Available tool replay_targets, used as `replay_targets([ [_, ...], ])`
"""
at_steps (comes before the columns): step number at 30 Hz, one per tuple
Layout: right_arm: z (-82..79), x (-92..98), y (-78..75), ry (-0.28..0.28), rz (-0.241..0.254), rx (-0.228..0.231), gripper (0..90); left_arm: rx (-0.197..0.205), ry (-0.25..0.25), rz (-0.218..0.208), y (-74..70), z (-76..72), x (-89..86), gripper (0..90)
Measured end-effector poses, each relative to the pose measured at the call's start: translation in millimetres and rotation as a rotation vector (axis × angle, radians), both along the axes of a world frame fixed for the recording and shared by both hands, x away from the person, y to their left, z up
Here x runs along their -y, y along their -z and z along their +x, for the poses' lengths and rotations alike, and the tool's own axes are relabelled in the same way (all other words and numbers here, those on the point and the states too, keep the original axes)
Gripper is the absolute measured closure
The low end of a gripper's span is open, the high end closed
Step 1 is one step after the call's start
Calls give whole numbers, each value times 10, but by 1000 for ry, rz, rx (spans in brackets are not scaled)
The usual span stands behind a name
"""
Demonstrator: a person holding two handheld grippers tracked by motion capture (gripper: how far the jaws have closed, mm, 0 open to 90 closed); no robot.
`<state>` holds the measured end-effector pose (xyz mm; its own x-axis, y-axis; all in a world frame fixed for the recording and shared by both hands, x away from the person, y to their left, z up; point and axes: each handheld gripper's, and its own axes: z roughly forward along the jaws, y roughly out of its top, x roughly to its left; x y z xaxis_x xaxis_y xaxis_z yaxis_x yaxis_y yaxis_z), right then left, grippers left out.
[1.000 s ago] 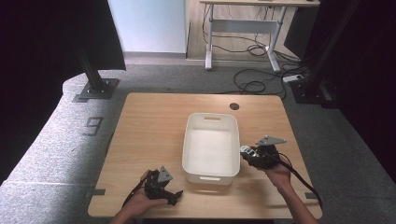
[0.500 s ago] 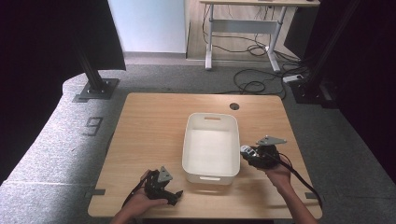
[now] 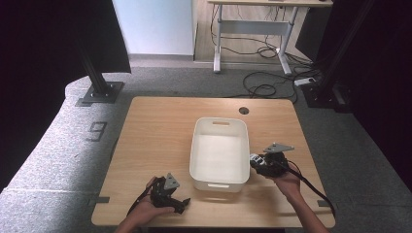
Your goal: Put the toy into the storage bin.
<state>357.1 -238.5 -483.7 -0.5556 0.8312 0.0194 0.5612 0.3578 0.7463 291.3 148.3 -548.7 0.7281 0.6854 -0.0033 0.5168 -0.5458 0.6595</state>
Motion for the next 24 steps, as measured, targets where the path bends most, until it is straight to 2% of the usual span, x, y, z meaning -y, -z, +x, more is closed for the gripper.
replay_targets([
  [13, -4, 2, -7, 9, 17, -10, 499, 0, 1, 0, 0, 1, -1, 0],
  [20, -3, 16, -26, 9, 26, -1, 500, 0, 2, 0, 0, 2, 0, 0],
  [24, -3, 46, -67, 17, 50, 13, 501, -1, 1, 0, 0, 2, 0, 0],
])
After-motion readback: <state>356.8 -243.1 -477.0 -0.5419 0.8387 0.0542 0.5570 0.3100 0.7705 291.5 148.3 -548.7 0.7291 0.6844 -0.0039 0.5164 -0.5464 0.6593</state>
